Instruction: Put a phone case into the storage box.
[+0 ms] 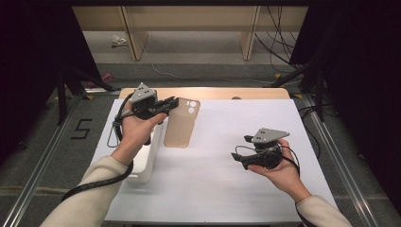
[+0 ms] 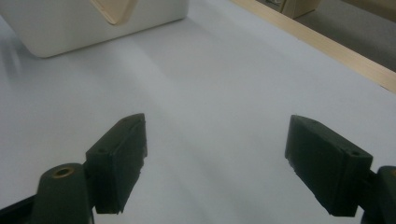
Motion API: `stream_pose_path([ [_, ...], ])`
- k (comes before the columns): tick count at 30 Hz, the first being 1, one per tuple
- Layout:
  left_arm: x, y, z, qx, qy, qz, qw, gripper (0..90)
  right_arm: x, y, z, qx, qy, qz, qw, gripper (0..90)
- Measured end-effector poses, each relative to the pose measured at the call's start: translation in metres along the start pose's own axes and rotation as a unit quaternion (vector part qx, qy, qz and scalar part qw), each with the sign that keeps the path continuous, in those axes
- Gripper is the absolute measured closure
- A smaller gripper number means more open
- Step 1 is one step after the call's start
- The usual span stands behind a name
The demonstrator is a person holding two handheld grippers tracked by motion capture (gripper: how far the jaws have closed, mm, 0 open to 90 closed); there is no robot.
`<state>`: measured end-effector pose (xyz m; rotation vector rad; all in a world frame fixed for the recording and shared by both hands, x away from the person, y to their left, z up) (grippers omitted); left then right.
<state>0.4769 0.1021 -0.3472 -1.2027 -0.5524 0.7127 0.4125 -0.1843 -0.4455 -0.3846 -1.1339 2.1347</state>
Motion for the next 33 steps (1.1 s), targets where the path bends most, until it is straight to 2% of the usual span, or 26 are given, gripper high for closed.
stream_pose_path([
  [13,0.015,-0.007,0.013,-0.011,-0.014,-0.009,0.9998,81.9,-0.011,0.005,0.010,-0.016,0.019,-0.025,0.9994,20.7],
  [22,0.028,-0.012,0.023,-0.022,-0.023,-0.005,0.9995,81.9,-0.016,0.009,0.015,-0.016,0.027,-0.033,0.9990,20.2],
  [33,0.043,-0.014,0.031,-0.024,-0.037,-0.007,0.9990,81.9,-0.020,0.011,0.019,-0.021,0.033,-0.039,0.9985,20.2],
])
Point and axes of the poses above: each handheld gripper's, and its own axes: z roughly backward along the jaws, y roughly out of its underside, x roughly to its left, the point moved 6 cm from there along -z, roughly forward along the jaws, and after that the axes turned 8 degrees about -z, right-handed, at the moved point
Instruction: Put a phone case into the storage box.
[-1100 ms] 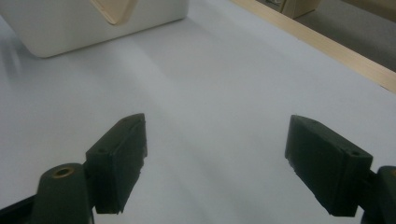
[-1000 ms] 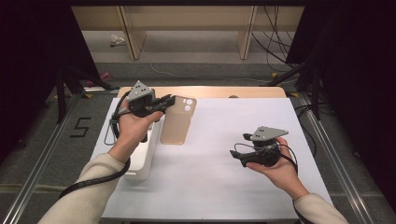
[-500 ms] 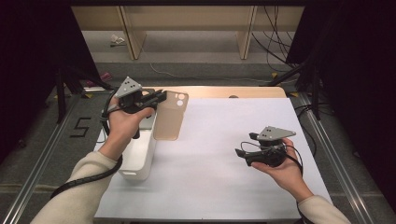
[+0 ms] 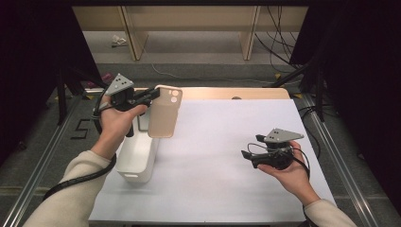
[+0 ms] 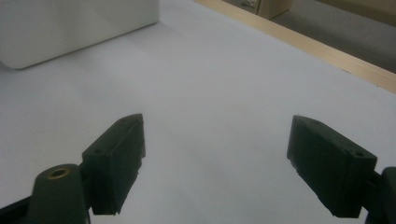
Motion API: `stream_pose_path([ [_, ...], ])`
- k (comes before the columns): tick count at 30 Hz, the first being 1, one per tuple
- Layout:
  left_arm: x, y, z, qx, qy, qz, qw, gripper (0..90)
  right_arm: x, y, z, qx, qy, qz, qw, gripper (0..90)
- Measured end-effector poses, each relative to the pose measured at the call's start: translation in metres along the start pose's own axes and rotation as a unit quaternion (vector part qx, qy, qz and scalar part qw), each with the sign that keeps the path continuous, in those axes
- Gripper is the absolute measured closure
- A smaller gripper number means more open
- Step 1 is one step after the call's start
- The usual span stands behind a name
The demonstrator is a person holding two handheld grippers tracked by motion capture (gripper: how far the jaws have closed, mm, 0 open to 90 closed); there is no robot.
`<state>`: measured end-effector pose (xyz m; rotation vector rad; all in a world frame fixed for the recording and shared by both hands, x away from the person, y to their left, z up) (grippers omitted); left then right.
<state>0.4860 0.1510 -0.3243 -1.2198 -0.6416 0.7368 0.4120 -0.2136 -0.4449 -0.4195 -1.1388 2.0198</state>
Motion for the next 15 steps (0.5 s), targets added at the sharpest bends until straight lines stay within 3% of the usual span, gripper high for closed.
stream_pose_path([
  [15,0.025,-0.004,0.011,-0.004,-0.016,-0.001,0.9999,81.8,-0.002,0.001,0.000,-0.002,0.003,-0.003,1.0000,20.1],
])
Point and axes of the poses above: each handheld gripper's, and its own axes: z roughly backward along the jaws, y roughly out of its underside, x roughly to its left, the point moved 6 cm from there along -z, roughly forward along the jaws, and after that the axes turned 8 degrees about -z, right-handed, at the moved point
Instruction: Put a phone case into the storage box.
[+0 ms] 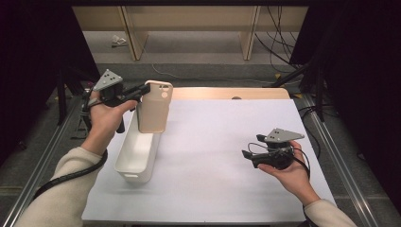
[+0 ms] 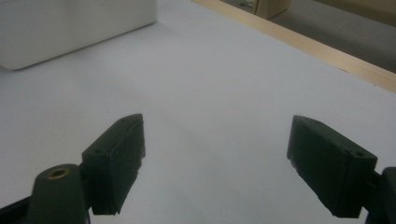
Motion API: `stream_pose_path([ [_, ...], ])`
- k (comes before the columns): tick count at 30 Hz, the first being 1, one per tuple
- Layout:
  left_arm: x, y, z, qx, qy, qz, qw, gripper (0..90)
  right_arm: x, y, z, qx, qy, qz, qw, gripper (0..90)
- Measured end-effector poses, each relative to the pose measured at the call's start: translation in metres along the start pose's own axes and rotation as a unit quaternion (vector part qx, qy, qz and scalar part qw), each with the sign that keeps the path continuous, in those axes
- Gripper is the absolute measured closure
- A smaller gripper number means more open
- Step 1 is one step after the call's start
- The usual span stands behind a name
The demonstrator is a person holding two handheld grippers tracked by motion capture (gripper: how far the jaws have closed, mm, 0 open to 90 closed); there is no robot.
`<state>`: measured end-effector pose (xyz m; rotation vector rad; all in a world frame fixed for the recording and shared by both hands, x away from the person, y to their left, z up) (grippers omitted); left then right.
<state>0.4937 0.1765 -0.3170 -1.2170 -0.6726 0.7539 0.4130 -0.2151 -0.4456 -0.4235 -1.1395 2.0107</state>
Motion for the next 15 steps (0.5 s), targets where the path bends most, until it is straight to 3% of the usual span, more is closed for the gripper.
stream_pose_path([
  [15,0.022,0.001,0.002,-0.005,-0.007,-0.001,1.0000,81.8,-0.001,0.000,0.000,-0.001,0.001,-0.003,1.0000,20.0],
])
Point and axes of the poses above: each handheld gripper's, and its own axes: z roughly backward along the jaws, y roughly out of its underside, x roughly to its left, the point moved 6 cm from there along -z, roughly forward along the jaws, and after that the axes turned 8 degrees about -z, right-handed, at the moved point
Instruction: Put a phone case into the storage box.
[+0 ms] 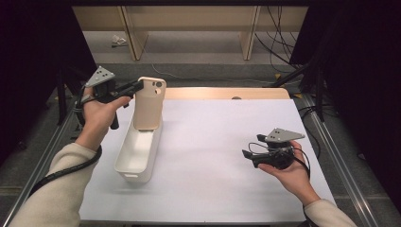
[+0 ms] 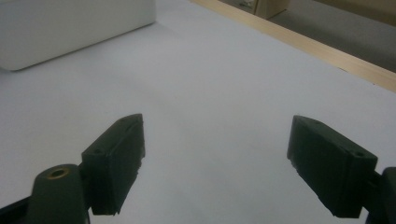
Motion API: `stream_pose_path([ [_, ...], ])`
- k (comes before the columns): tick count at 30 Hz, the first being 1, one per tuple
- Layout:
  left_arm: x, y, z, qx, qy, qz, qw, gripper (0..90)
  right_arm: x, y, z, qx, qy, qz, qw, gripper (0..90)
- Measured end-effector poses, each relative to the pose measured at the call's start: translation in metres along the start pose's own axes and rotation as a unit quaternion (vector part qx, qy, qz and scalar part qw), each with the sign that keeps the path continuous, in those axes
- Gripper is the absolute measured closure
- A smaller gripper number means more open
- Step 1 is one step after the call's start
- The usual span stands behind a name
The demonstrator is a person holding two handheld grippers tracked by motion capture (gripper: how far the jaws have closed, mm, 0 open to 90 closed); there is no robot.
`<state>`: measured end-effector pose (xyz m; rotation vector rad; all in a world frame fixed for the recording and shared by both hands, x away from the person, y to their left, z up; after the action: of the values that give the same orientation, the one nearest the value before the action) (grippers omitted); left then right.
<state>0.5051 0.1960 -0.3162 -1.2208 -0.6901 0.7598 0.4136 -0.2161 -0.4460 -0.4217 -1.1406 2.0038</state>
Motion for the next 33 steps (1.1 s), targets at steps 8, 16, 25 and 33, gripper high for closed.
stream_pose_path([
  [8,0.011,0.004,-0.001,-0.004,-0.004,0.006,1.0000,81.8,-0.001,0.000,0.000,-0.001,0.001,0.000,1.0000,20.0],
  [16,0.018,0.008,-0.003,-0.004,-0.007,0.003,1.0000,81.7,-0.001,0.000,0.000,0.000,0.001,0.000,1.0000,20.0],
  [25,0.022,0.011,-0.007,-0.002,-0.010,-0.001,0.9999,81.8,-0.001,0.000,0.000,-0.001,0.002,-0.003,1.0000,20.0],
  [33,0.027,0.015,-0.010,0.000,-0.016,-0.002,0.9999,81.7,-0.001,0.000,0.000,-0.001,0.002,-0.002,1.0000,20.0],
])
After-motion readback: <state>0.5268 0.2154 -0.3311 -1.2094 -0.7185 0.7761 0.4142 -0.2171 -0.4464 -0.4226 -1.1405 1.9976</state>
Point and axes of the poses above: each handheld gripper's, and its own axes: z roughly backward along the jaws, y roughly out of its underside, x roughly to its left, the point moved 6 cm from there along -z, roughly forward along the jaws, and after that the axes turned 8 degrees about -z, right-handed, at the moved point
